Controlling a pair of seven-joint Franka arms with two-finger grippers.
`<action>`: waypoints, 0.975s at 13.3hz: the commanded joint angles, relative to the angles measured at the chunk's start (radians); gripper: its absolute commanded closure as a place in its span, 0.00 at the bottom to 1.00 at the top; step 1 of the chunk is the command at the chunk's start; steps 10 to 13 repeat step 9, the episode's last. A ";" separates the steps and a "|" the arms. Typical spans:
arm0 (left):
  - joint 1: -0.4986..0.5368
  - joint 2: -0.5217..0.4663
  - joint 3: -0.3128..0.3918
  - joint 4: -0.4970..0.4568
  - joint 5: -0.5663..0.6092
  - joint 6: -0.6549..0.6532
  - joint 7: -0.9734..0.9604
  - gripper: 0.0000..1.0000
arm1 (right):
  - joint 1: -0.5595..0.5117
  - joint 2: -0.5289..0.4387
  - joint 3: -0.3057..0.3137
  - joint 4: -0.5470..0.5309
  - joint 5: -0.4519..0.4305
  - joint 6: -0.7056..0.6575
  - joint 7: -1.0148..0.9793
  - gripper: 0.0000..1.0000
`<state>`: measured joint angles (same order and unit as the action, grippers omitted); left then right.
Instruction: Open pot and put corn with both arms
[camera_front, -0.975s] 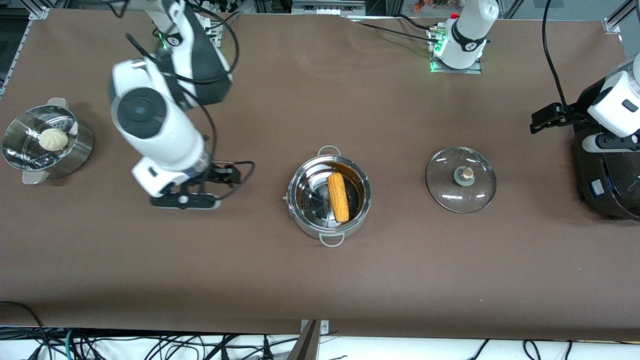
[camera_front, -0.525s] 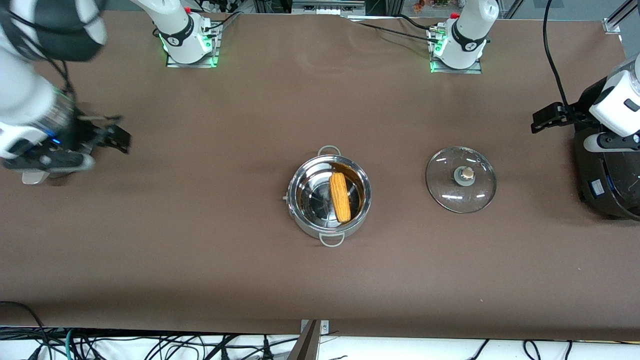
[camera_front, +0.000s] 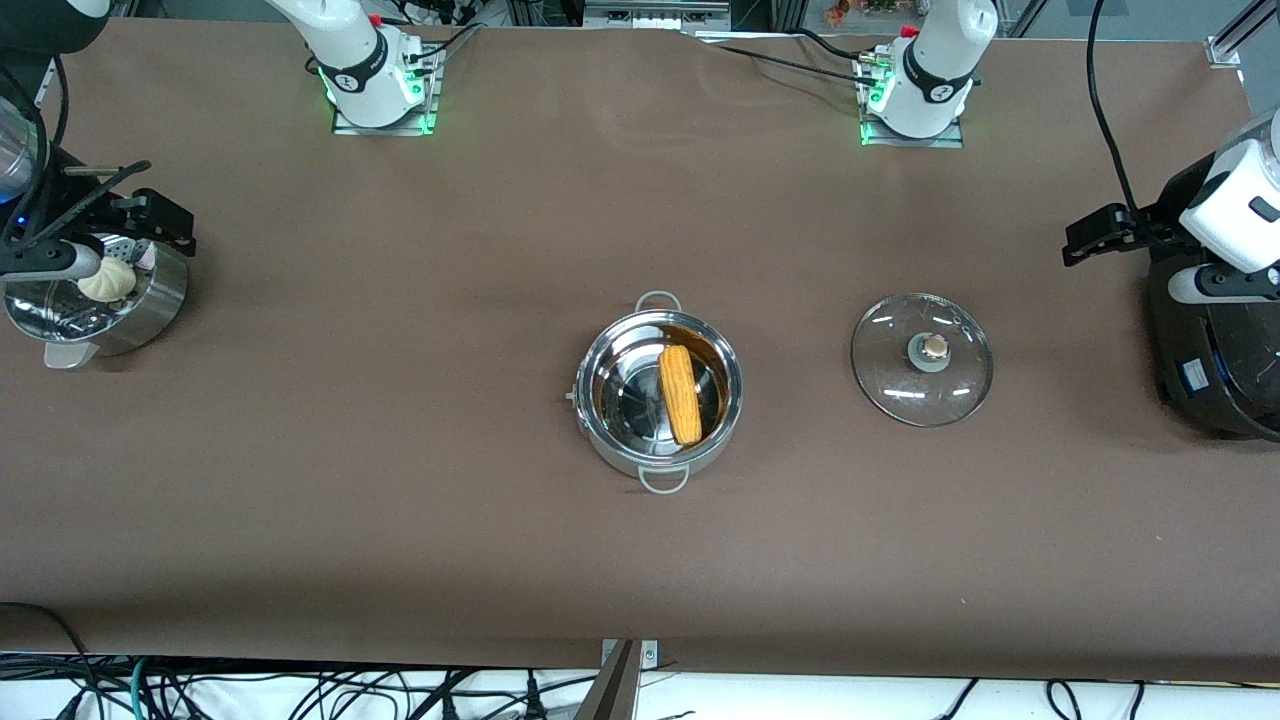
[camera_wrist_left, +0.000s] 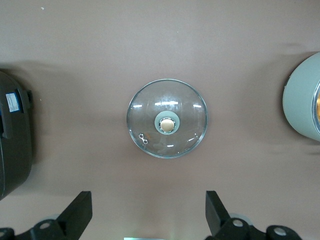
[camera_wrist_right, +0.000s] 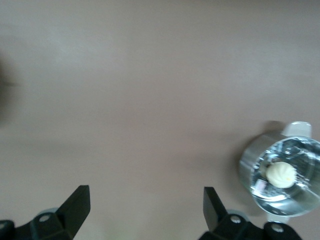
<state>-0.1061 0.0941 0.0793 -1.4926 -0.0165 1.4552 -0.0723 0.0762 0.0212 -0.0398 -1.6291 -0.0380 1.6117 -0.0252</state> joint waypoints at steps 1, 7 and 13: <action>0.005 -0.004 -0.004 0.020 0.015 -0.021 0.019 0.00 | -0.022 -0.024 0.017 -0.035 0.043 0.037 0.066 0.00; 0.005 -0.004 -0.003 0.018 0.015 -0.022 0.017 0.00 | -0.035 -0.023 0.012 -0.035 0.078 0.037 0.068 0.00; 0.005 -0.002 -0.003 0.018 0.015 -0.022 0.017 0.00 | -0.035 -0.023 0.012 -0.032 0.069 0.036 0.068 0.00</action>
